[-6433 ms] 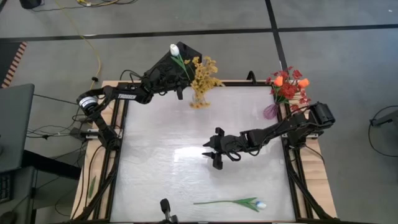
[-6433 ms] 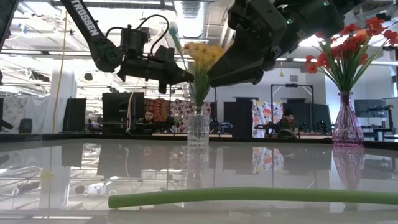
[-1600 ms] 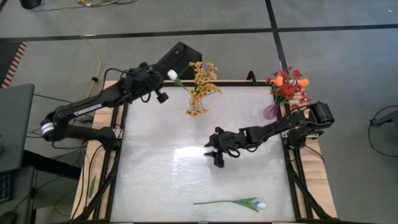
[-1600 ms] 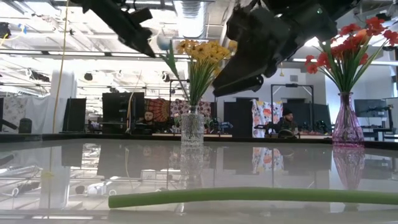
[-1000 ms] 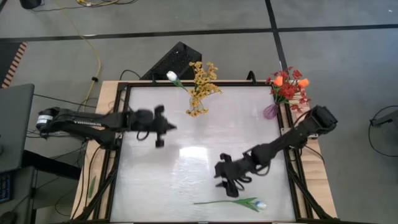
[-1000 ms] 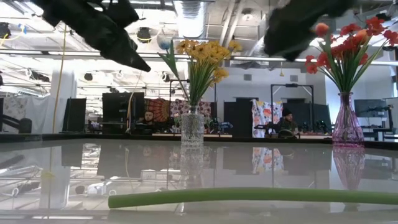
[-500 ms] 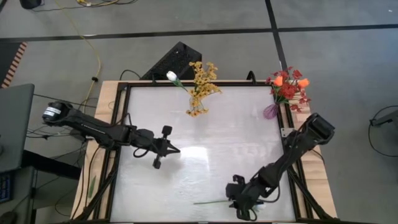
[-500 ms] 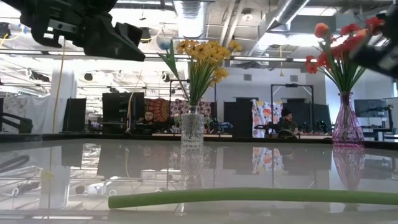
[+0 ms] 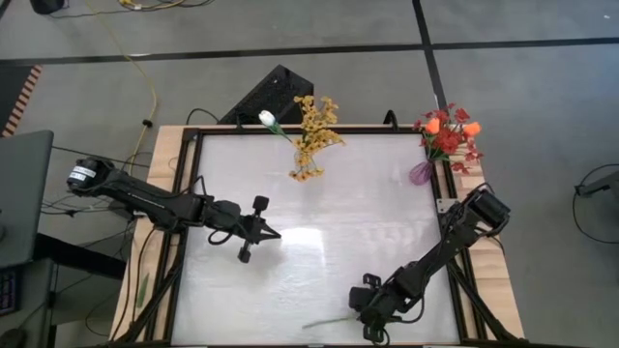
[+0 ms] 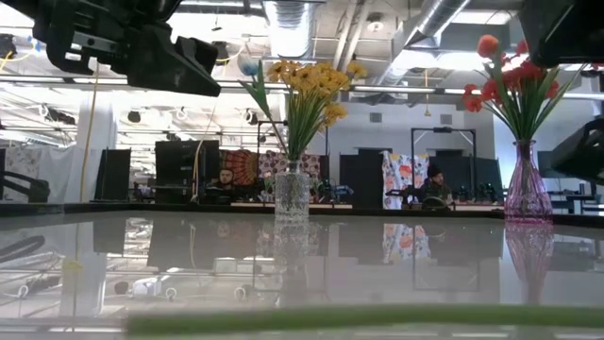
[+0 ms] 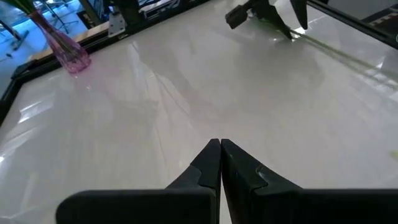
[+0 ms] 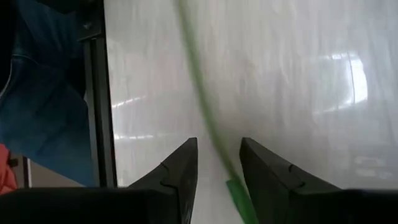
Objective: Sort flowers into vase by color
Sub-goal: Put the white tulip into the transparent vase
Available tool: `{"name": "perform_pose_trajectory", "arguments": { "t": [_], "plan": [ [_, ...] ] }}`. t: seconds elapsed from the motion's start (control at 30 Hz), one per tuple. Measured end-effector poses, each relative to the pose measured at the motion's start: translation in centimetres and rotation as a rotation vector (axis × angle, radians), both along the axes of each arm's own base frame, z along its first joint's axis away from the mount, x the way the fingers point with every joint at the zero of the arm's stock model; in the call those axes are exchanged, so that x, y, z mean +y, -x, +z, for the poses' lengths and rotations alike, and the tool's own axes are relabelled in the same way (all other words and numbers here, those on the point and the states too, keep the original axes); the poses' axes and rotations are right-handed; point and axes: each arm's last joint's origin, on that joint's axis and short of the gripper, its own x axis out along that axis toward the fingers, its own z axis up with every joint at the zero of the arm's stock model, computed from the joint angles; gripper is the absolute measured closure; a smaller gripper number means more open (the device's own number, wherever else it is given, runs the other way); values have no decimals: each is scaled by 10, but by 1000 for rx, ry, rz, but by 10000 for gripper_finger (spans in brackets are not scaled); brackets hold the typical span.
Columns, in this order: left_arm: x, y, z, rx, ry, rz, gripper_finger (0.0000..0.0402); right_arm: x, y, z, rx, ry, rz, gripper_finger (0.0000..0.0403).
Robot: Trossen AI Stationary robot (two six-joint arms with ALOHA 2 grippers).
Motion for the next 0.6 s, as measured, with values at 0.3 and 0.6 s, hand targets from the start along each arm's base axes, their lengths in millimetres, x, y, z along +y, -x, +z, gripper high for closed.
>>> {"name": "perform_pose_trajectory", "arguments": {
  "t": [0.3,0.6],
  "plan": [
    [0,0,0,5,5,3,401,4,7,-7,-1,93,96,278],
    [0,1,-3,30,3,6,401,13,19,-21,-32,225,160,339]
  ]
}}
